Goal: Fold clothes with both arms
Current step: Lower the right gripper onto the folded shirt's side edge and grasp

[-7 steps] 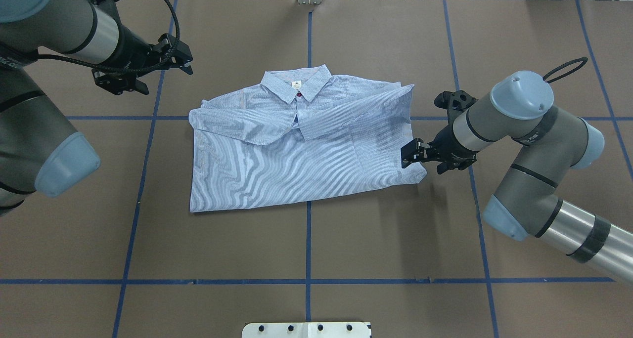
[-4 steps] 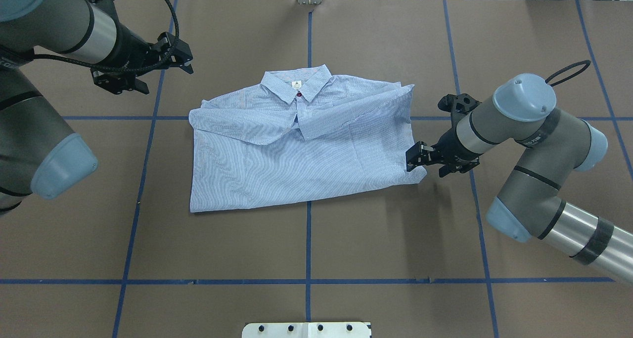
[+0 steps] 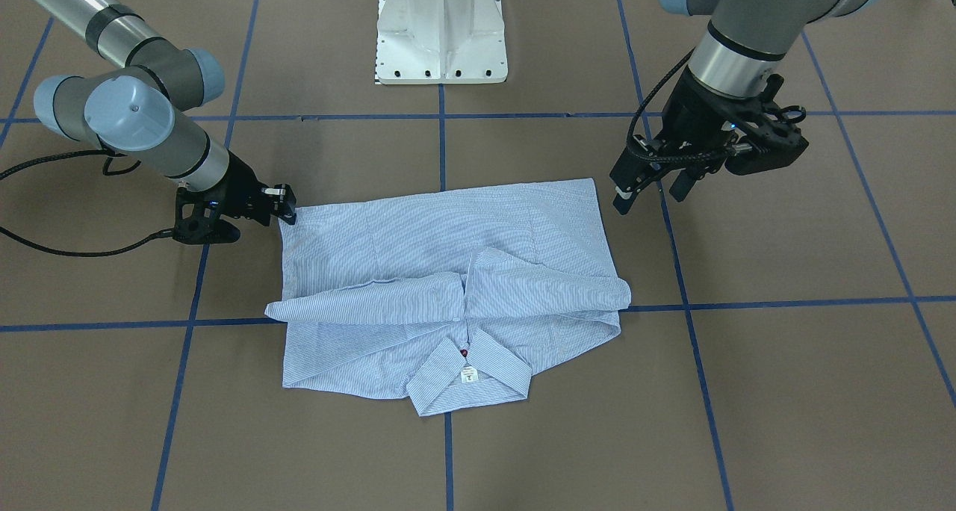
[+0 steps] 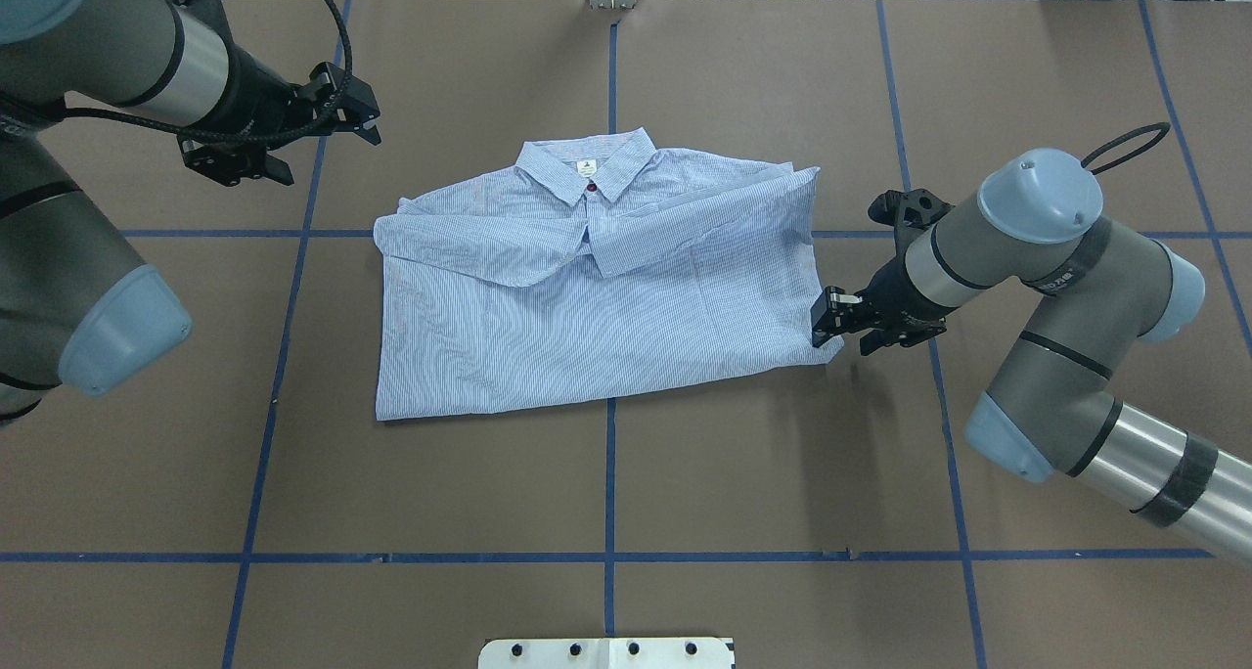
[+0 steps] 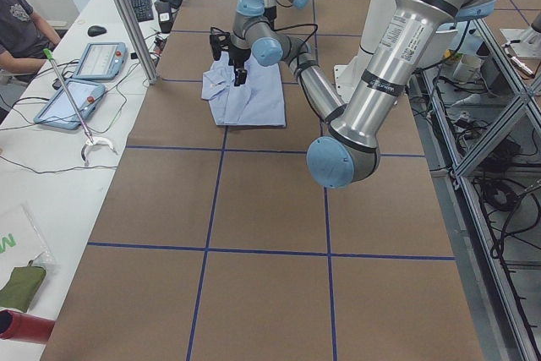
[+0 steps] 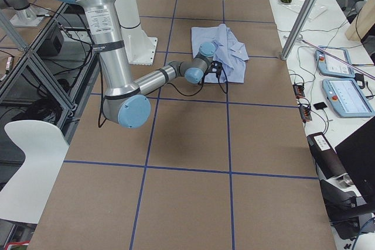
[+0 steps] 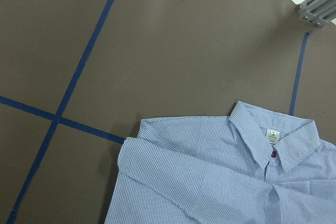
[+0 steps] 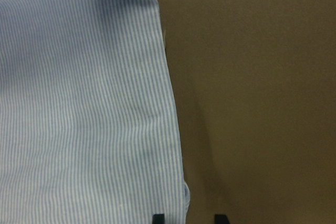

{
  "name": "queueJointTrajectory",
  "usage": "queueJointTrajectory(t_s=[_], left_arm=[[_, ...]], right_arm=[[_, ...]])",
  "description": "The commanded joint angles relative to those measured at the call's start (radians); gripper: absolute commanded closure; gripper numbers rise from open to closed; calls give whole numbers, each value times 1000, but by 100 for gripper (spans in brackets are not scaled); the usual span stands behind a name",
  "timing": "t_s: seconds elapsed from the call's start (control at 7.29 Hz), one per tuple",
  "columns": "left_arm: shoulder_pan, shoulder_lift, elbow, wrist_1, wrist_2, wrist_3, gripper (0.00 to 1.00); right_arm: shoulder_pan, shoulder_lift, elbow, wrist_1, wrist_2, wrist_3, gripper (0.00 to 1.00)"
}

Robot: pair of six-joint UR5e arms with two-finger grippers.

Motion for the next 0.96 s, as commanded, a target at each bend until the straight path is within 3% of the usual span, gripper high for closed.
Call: queueJointTrajectory(t_s=[0.0,0.41,0.82], left_arm=[[0,0,0,0,2,0,0],[-3,-1,-8,8,2,0,0],[-5,-1,-37,43,2,-2,0]], right_arm=[[-1,-1,6,0,5,0,100],[2,-26,70,2,58,0,100],[-36,-198,267,12,86,-1,100]])
